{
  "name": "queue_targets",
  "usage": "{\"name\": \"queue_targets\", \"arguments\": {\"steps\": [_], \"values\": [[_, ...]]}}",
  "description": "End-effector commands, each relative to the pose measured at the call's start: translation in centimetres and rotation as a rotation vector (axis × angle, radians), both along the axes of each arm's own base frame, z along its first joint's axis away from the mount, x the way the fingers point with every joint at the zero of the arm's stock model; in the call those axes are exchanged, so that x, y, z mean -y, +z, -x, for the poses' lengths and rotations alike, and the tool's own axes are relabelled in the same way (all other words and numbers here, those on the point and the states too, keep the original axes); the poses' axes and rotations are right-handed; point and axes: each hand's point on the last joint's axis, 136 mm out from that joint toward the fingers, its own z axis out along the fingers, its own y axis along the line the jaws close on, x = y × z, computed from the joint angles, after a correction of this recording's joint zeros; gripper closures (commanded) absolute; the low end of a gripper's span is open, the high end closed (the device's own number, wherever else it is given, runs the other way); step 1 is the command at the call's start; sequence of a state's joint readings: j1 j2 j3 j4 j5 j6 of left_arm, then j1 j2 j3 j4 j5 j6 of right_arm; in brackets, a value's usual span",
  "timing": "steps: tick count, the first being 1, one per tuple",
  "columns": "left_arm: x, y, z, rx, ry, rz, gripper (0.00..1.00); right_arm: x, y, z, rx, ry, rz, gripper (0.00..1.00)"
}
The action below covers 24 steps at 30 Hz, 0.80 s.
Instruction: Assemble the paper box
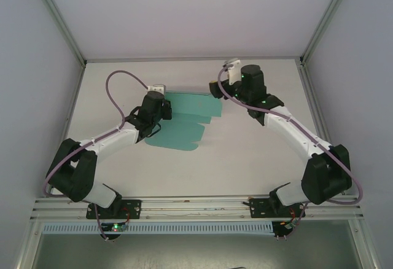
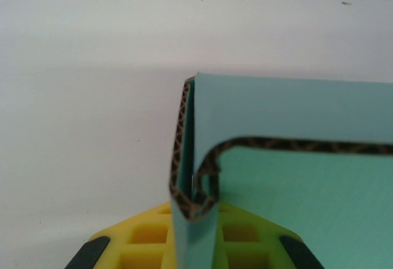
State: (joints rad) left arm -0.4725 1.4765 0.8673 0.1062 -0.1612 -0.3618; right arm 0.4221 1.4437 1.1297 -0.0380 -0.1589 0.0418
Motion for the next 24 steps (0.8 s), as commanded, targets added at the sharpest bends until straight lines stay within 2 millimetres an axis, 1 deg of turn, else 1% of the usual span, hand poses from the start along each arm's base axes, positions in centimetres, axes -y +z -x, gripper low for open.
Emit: {"name": "queue_targets", "arguments": {"steps": [1, 3, 6, 9, 11, 16, 18, 19, 22, 23, 24], "values": [[0.3, 2.3, -0.3, 0.078, -0.003, 0.016, 1.00, -2.2, -0.7, 0.9, -0.030, 0.078, 0.025, 0.23], [0.1, 2.4, -0.3, 0.079, 0.017, 0.024, 1.00, -2.4, -2.0, 1.0, -0.057, 0.073, 0.040, 0.23], [-0.2, 2.6, -0.6, 0.064, 0.054, 0.042, 1.00, -2.7, -3.5, 1.3, -0.092, 0.078, 0.032, 0.23], [0.9, 2.6, -0.7, 0.054, 0.024, 0.084, 1.00, -3.5, -4.0, 1.4, -0.085, 0.087, 0.010, 0.23], [1.5, 2.8, -0.8, 0.063, 0.001, 0.111, 1.00, -4.4, -4.3, 1.5, -0.077, 0.104, -0.012, 0.23], [2.5, 2.9, -0.9, 0.042, -0.019, 0.119, 1.00, -6.9, -4.3, 0.7, -0.054, 0.109, -0.087, 0.23], [2.6, 2.9, -0.8, 0.029, -0.014, 0.115, 1.00, -7.4, -3.9, 0.1, -0.019, 0.072, -0.134, 0.23], [2.8, 2.9, -0.7, 0.030, -0.019, 0.112, 1.00, -7.4, -3.5, -0.1, 0.013, 0.046, -0.157, 0.24], [3.3, 3.2, -0.5, 0.040, -0.032, 0.117, 1.00, -6.7, -3.0, -0.9, 0.118, -0.106, -0.203, 0.24], [3.4, 3.4, -0.4, 0.043, -0.029, 0.122, 1.00, -6.3, -2.9, -1.0, 0.148, -0.185, -0.217, 0.24], [3.5, 3.5, -0.3, 0.044, -0.030, 0.123, 1.00, -6.3, -2.7, -0.9, 0.183, -0.217, -0.221, 0.23]]}}
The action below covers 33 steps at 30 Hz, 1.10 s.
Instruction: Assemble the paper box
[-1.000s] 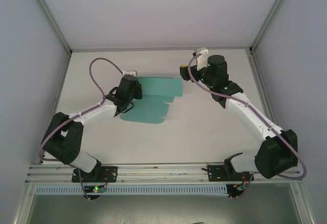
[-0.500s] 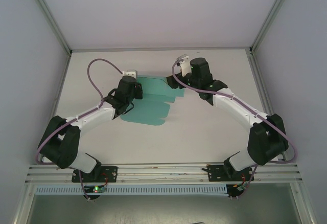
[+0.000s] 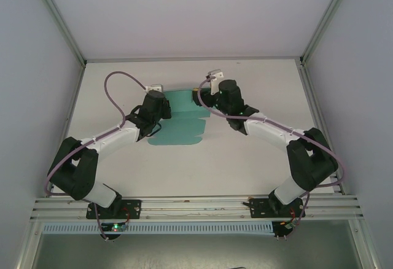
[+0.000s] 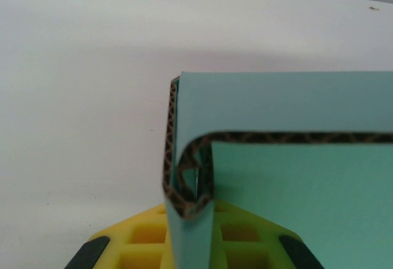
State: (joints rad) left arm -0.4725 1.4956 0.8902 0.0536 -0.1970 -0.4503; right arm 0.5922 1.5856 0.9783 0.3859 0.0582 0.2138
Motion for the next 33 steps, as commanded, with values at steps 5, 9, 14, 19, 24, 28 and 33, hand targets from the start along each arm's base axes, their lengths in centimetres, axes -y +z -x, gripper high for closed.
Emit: {"name": "queue_targets", "arguments": {"steps": [5, 9, 14, 19, 24, 28, 33], "values": [[4.3, 4.9, -0.1, 0.104, -0.081, 0.120, 1.00, 0.5, 1.8, 0.6, 0.172, -0.269, -0.109, 0.21], [3.3, 5.2, -0.1, 0.106, -0.036, 0.105, 1.00, 1.4, 1.6, 1.5, 0.171, -0.251, -0.108, 0.19], [1.4, 4.8, 0.1, 0.101, 0.045, 0.051, 1.00, 2.6, 1.8, 4.3, 0.144, -0.130, 0.020, 0.10], [1.4, 5.3, 0.4, 0.111, 0.022, 0.037, 1.00, 6.1, -0.4, 7.7, -0.001, -0.059, 0.082, 0.02], [2.1, 5.9, 0.9, 0.125, -0.037, 0.043, 1.00, 9.2, -3.4, 11.1, -0.129, -0.021, 0.144, 0.02], [2.6, 5.6, 1.5, 0.115, -0.072, 0.075, 1.00, 11.1, -4.6, 11.6, -0.141, -0.082, 0.159, 0.02], [3.3, 5.0, 2.3, 0.103, -0.125, 0.097, 1.00, 11.4, -4.8, 10.9, -0.138, -0.091, 0.112, 0.01]]}}
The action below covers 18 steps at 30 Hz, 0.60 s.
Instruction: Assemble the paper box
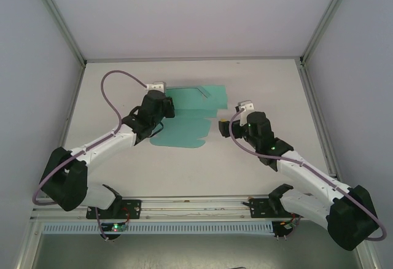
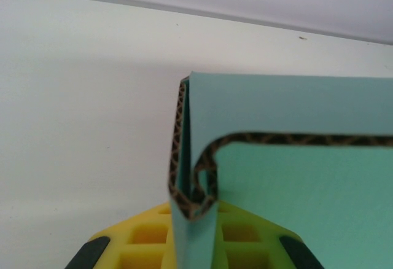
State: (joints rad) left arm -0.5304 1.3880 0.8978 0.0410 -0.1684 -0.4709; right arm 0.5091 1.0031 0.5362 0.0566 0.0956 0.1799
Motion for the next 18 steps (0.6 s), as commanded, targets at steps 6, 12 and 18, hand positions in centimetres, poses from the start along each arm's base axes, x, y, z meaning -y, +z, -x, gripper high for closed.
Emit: {"name": "queue_targets", "arguments": {"steps": [6, 12, 18], "values": [[1.1, 0.0, 1.2, 0.062, -0.108, -0.003, 1.00, -1.6, 1.7, -1.0, 0.016, 0.067, -0.052, 0.02], [1.0, -0.3, 1.0, 0.056, -0.090, -0.004, 1.00, -5.2, 2.9, -0.6, -0.006, 0.219, -0.196, 0.01], [1.5, -0.6, 0.9, 0.057, -0.114, 0.006, 1.00, -7.1, 3.6, -2.1, 0.017, 0.246, -0.250, 0.02]]}}
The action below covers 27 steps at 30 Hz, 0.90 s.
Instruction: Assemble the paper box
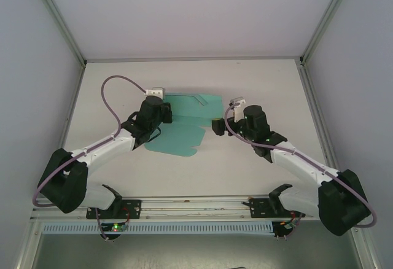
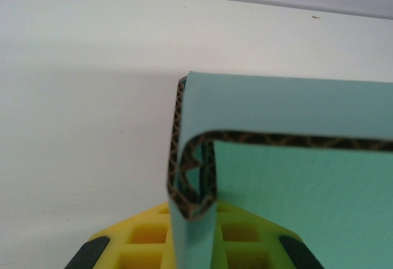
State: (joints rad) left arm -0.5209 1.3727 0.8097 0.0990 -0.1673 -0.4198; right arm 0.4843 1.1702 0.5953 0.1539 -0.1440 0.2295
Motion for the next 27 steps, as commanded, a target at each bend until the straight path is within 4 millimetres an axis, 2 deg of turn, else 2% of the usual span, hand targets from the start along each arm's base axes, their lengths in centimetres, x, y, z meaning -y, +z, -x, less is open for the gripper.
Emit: {"name": "queue_targets", "arguments": {"steps": [1, 5, 11, 17, 23, 27], "values": [[2.5, 1.5, 0.1, 0.054, -0.105, 0.057, 1.00, -3.0, 4.4, -1.5, 0.097, 0.058, -0.136, 0.01], [2.4, 1.0, 0.1, 0.046, -0.090, 0.060, 1.00, -3.2, 5.2, -3.1, 0.114, 0.002, -0.181, 0.01], [1.7, 0.0, -0.4, 0.000, -0.030, 0.029, 1.00, -5.1, 6.4, -2.8, 0.089, 0.070, -0.300, 0.01], [1.9, -0.9, -0.6, -0.026, -0.018, 0.008, 1.00, -5.8, 6.1, -2.6, 0.046, 0.061, -0.359, 0.02], [2.1, -1.0, -0.6, -0.028, -0.017, -0.006, 1.00, -5.1, 5.5, -3.4, -0.019, -0.030, -0.432, 0.01], [2.6, -0.8, -0.5, -0.026, -0.033, -0.007, 1.00, -5.8, 5.3, -3.8, -0.025, -0.051, -0.424, 0.01]]}}
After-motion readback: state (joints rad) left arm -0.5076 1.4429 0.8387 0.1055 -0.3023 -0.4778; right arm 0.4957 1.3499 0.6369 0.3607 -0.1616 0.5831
